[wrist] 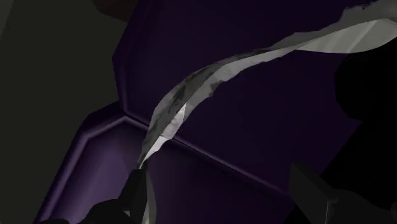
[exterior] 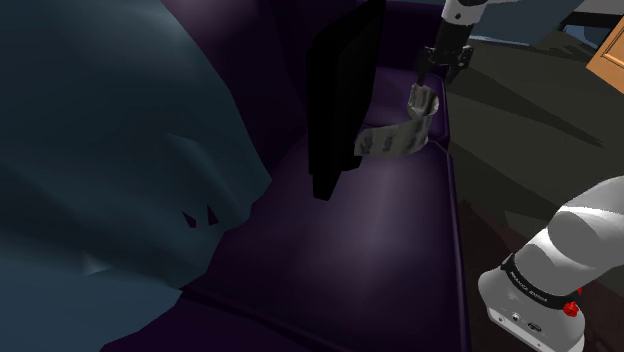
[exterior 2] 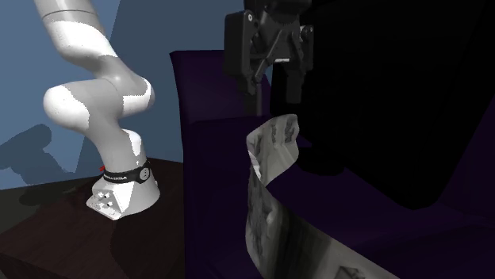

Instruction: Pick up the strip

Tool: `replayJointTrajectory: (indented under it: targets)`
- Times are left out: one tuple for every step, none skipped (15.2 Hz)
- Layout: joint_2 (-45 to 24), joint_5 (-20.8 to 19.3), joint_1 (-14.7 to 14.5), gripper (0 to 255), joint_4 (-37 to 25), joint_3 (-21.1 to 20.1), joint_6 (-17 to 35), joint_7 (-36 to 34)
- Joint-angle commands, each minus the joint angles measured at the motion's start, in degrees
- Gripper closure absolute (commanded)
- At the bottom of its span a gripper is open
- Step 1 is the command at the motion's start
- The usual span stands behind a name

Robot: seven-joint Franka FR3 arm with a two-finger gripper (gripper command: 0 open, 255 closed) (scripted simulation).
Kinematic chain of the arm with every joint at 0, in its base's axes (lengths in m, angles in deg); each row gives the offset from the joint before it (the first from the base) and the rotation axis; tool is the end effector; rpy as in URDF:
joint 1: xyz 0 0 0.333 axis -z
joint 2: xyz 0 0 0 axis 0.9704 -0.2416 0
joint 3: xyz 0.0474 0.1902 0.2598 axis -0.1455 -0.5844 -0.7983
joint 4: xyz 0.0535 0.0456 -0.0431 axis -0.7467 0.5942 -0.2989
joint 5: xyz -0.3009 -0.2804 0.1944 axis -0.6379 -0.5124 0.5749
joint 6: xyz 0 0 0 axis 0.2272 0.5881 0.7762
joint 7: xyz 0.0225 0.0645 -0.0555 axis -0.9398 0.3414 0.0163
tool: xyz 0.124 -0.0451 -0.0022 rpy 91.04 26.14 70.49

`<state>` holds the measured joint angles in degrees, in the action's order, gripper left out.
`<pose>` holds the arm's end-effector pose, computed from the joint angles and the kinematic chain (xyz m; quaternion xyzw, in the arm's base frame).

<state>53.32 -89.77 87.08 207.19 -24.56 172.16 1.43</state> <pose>0.5134 -0.1572 0.5070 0.9723 -0.2318 0.0266 0.0115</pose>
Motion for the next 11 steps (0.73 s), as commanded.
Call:
replayJointTrajectory:
  targets:
    - [-3.3,-0.7,1.1,0,-1.4,0.6,0.8,-2.2]
    - [-4.9,-1.0,1.7,0,-2.2,1.0,1.0,-3.2]
    - [-6.5,-1.3,2.2,0,-3.1,1.4,1.3,-4.1]
    - [-8.1,-1.6,2.7,0,-3.9,1.8,1.5,-5.0]
    - [-9.6,-1.8,3.3,0,-4.7,2.3,1.7,-5.9]
    - [-11.2,-2.1,3.8,0,-5.6,2.7,1.8,-6.8]
    - [-12.7,-2.3,4.3,0,-6.5,3.2,2.0,-7.6]
    - [-13.6,-2.4,4.6,0,-7.0,3.5,2.0,-8.2]
    - [-13.8,-2.4,4.6,0,-6.4,3.5,2.8,-8.2]
    - [-14.0,-2.4,4.6,0,-5.8,3.5,3.5,-8.2]
    - [-14.1,-2.4,4.7,0,-5.2,3.5,4.3,-8.3]
